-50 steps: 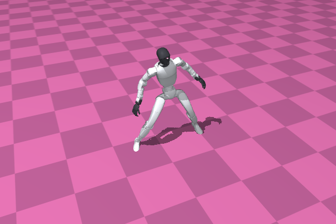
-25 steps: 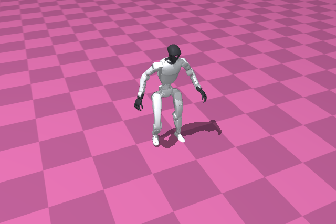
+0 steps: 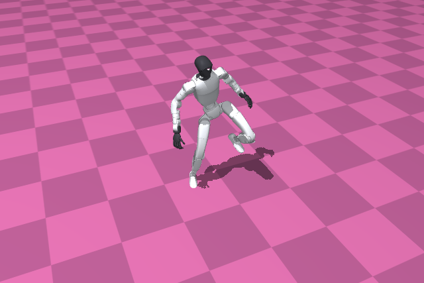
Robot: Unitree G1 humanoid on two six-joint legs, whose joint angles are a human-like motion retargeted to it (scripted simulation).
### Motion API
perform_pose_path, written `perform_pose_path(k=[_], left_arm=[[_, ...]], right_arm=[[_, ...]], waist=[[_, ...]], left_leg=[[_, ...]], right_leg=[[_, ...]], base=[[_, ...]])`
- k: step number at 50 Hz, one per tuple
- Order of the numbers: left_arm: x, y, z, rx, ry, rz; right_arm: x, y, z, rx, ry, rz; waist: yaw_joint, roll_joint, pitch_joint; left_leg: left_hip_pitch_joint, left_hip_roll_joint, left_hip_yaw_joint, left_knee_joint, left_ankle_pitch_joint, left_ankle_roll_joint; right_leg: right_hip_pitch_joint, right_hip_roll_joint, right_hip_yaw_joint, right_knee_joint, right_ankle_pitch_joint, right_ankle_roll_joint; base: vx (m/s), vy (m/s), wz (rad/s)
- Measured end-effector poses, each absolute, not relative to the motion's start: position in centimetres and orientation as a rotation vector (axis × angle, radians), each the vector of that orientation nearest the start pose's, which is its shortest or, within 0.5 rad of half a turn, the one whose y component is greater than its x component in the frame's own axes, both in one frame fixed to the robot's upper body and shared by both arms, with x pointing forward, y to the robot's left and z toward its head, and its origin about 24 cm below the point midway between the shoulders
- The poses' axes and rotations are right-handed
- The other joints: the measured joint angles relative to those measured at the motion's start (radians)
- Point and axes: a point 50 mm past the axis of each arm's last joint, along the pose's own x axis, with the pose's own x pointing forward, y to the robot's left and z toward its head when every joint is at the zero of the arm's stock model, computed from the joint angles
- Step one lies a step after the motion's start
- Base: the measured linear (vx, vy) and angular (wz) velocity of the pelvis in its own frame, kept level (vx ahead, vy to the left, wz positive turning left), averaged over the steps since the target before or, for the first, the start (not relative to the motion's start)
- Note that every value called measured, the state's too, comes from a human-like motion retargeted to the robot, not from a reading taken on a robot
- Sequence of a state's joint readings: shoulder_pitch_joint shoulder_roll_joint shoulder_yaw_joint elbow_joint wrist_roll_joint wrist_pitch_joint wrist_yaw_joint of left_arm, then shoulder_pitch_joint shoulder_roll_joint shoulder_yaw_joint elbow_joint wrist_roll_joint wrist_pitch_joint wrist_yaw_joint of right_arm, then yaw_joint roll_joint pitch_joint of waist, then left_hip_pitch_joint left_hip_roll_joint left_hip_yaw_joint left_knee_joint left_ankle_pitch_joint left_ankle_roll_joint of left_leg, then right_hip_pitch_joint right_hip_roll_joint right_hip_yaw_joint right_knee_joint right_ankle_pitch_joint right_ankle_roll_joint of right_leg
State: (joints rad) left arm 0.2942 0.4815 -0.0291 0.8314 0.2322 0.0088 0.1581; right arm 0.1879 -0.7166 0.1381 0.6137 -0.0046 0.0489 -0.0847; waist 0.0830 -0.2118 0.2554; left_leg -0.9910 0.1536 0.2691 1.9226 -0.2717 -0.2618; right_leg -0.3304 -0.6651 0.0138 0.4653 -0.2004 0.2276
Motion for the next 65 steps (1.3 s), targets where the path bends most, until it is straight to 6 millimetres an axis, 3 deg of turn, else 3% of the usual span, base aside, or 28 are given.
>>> perform_pose_path(k=[5, 10, 14, 17, 20, 25, 27, 30, 33, 35, 37, 40, 42, 46, 50, 53, 56, 60, 62, 65], left_arm=[[4.5, 32.5, -11.6, 0.691, 1.129, 0.258], [1.6, 31.5, -12.5, 0.640, 1.207, 0.259], [0.3, 29.8, -13.5, 0.592, 1.263, 0.193], [0.3, 29.3, -14.0, 0.565, 1.285, 0.143], [1.1, 30.0, -13.8, 0.555, 1.283, 0.147], [2.4, 32.7, -12.5, 0.611, 1.235, 0.257], [3.0, 33.8, -11.7, 0.656, 1.199, 0.309], [4.0, 35.0, -10.7, 0.726, 1.140, 0.370], [5.2, 35.8, -10.2, 0.800, 1.108, 0.375], [6.4, 36.4, -9.7, 0.854, 1.090, 0.357], [8.2, 37.1, -8.8, 0.904, 1.052, 0.339], [11.5, 37.8, -7.1, 0.934, 0.952, 0.349], [13.6, 37.6, -6.0, 0.917, 0.868, 0.376], [16.4, 36.6, -4.5, 0.869, 0.732, 0.396], [17.3, 35.2, -4.5, 0.845, 0.691, 0.353], [16.6, 34.3, -5.7, 0.812, 0.722, 0.330], [15.3, 33.4, -7.2, 0.780, 0.771, 0.311], [12.6, 32.6, -9.1, 0.820, 0.865, 0.230], [10.6, 32.4, -9.8, 0.863, 0.919, 0.183], [7.9, 32.2, -10.6, 0.905, 0.986, 0.135]], right_arm=[[11.0, -36.8, -6.2, -0.783, 0.942, -0.240], [8.5, -37.8, -6.4, -0.798, 1.008, -0.266], [7.8, -39.1, -5.8, -0.802, 1.028, -0.321], [7.5, -39.7, -5.5, -0.786, 1.033, -0.373], [7.2, -39.6, -5.9, -0.751, 1.037, -0.420], [6.5, -37.9, -7.9, -0.702, 1.066, -0.460], [6.8, -36.9, -8.7, -0.688, 1.072, -0.455], [8.4, -35.3, -9.6, -0.688, 1.053, -0.420], [10.6, -33.2, -10.2, -0.728, 1.009, -0.331], [11.7, -31.8, -10.4, -0.768, 0.973, -0.257], [12.2, -30.8, -10.5, -0.809, 0.939, -0.186], [11.9, -30.1, -10.5, -0.852, 0.919, -0.113], [10.9, -30.2, -10.7, -0.848, 0.940, -0.100], [9.0, -31.0, -11.1, -0.785, 1.007, -0.137], [8.3, -32.1, -11.0, -0.738, 1.046, -0.175], [9.1, -32.7, -10.6, -0.764, 1.043, -0.162], [10.7, -33.1, -9.9, -0.819, 1.012, -0.140], [13.0, -33.0, -9.0, -0.872, 0.950, -0.092], [13.8, -32.8, -8.4, -0.886, 0.914, -0.060], [14.8, -33.1, -7.3, -0.899, 0.857, -0.044]], waist=[[0.009, -0.004, -0.022], [0.048, 0.108, -0.055], [0.018, 0.195, -0.068], [-0.023, 0.233, -0.068], [-0.038, 0.280, -0.057], [-0.022, 0.323, -0.050], [-0.016, 0.325, -0.043], [-0.028, 0.298, -0.013], [-0.069, 0.265, 0.045], [-0.099, 0.253, 0.079], [-0.110, 0.257, 0.097], [-0.091, 0.264, 0.092], [-0.075, 0.258, 0.074], [-0.052, 0.241, 0.029], [-0.046, 0.227, -0.011], [-0.042, 0.219, -0.027], [-0.025, 0.202, -0.016], [0.020, 0.165, 0.016], [0.035, 0.157, 0.025], [0.025, 0.123, 0.031]], left_leg=[[0.104, -0.018, -0.131, -0.080, 0.036, 0.001], [0.342, 0.155, -0.175, -0.323, 0.064, 0.007], [0.518, 0.208, -0.114, -0.606, 0.095, 0.000], [0.628, 0.189, -0.098, -0.843, 0.134, 0.000], [0.729, 0.224, -0.098, -1.064, 0.155, 0.008], [0.865, 0.196, -0.200, -1.458, 0.358, 0.002], [0.885, 0.195, -0.201, -1.486, 0.278, 0.032], [0.896, 0.175, -0.135, -1.454, 0.056, 0.080], [0.874, 0.141, -0.123, -1.407, -0.017, 0.130], [0.851, 0.131, -0.138, -1.385, -0.014, 0.156], [0.850, 0.137, -0.149, -1.416, -0.002, 0.168], [0.872, 0.138, -0.140, -1.514, 0.028, 0.186], [0.883, 0.119, -0.133, -1.577, 0.059, 0.191], [0.896, 0.063, -0.125, -1.671, 0.100, 0.189], [0.910, -0.010, -0.121, -1.740, 0.113, 0.180], [0.927, -0.071, -0.104, -1.770, 0.115, 0.169], [0.930, -0.136, -0.061, -1.729, 0.104, 0.158], [0.797, -0.185, -0.013, -1.420, 0.184, 0.094], [0.672, -0.159, 0.000, -1.174, 0.233, 0.038], [0.496, -0.131, 0.051, -0.813, 0.153, 0.000]], right_leg=[[0.052, -0.060, 0.006, -0.098, 0.054, 0.018], [0.087, 0.036, 0.034, -0.121, 0.059, 0.004], [0.109, 0.064, 0.037, -0.134, 0.074, 0.008], [0.118, 0.051, 0.029, -0.122, 0.073, 0.018], [0.125, 0.071, 0.021, -0.092, 0.063, 0.013], [0.126, 0.080, 0.013, -0.095, 0.096, -0.006], [0.126, 0.073, 0.010, -0.123, 0.142, -0.004], [0.116, 0.035, 0.018, -0.180, 0.278, -0.006], [0.075, 0.035, 0.056, -0.157, 0.412, -0.037], [0.029, 0.080, 0.063, -0.037, 0.378, -0.068], [-0.036, 0.120, -0.039, 0.179, 0.249, -0.119], [-0.105, 0.115, -0.282, 0.510, 0.048, -0.226], [-0.126, 0.152, -0.347, 0.659, -0.036, -0.256], [-0.165, 0.313, -0.326, 0.786, -0.110, -0.240], [-0.144, 0.430, -0.283, 0.699, -0.140, -0.203], [-0.078, 0.500, -0.202, 0.455, -0.098, -0.158], [0.048, 0.515, -0.128, 0.148, -0.016, -0.097], [0.183, 0.439, -0.104, -0.067, -0.068, -0.117], [0.183, 0.401, -0.076, -0.067, -0.065, -0.131], [0.160, 0.300, -0.042, -0.040, -0.063, -0.099]], base=[[0.11, 0.15, -0.16], [0.13, 0.21, -0.90], [0.05, 0.40, -0.36], [0.01, 0.47, 0.12], [-0.01, 0.51, 0.06], [-0.06, 0.66, 0.05], [-0.12, 0.79, 0.02], [-0.19, 0.84, 0.00], [-0.24, 0.78, 0.13], [-0.22, 0.64, 0.36], [-0.18, 0.52, 0.26], [-0.11, 0.43, 0.07], [-0.07, 0.35, 0.16], [-0.04, 0.31, 0.21], [-0.01, 0.29, 0.19], [0.00, 0.24, -0.03], [0.01, 0.16, -0.30], [-0.03, 0.08, -0.56], [-0.06, 0.09, -0.52], [-0.08, 0.23, 0.04]])
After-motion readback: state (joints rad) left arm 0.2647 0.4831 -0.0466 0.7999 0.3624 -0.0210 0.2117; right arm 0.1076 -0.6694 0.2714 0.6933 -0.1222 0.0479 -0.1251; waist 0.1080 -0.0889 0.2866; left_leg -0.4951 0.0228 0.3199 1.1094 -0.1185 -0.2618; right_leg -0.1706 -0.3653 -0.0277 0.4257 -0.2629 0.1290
